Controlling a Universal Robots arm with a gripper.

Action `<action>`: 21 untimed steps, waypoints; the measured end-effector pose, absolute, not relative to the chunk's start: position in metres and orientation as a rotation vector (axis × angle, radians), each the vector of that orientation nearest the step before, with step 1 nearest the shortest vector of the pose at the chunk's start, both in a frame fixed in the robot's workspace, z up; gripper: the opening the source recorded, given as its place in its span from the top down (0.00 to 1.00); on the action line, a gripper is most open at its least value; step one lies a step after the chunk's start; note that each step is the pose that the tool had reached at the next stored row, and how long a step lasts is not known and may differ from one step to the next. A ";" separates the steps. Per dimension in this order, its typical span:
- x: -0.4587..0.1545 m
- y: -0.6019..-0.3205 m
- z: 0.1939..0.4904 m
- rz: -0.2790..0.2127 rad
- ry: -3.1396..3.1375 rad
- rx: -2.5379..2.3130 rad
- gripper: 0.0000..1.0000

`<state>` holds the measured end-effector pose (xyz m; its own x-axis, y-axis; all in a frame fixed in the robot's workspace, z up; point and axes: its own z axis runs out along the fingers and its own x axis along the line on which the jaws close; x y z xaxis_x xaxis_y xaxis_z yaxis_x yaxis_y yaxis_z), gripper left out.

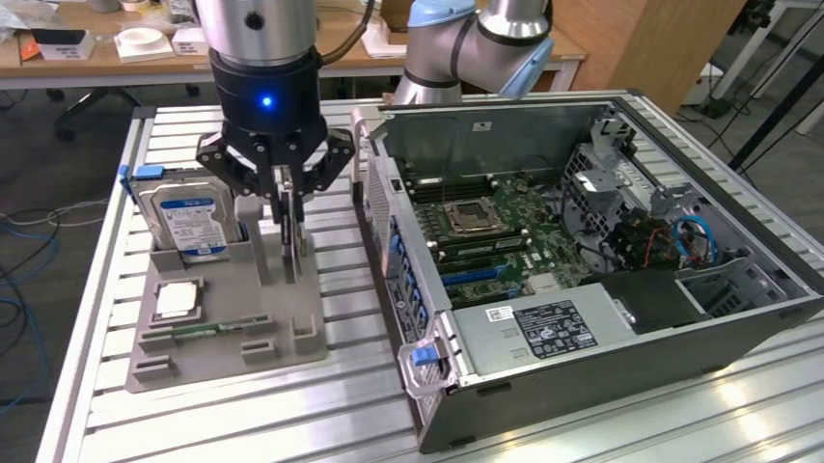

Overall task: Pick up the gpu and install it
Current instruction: 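Pick up the gpu and move the gpu toward the slot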

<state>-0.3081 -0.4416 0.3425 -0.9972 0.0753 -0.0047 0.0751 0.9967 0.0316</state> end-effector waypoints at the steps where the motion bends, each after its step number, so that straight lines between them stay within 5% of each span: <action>1: -0.308 -0.442 0.343 0.049 3.133 0.118 0.74; 21: -0.308 -0.442 0.348 0.049 3.133 0.118 0.74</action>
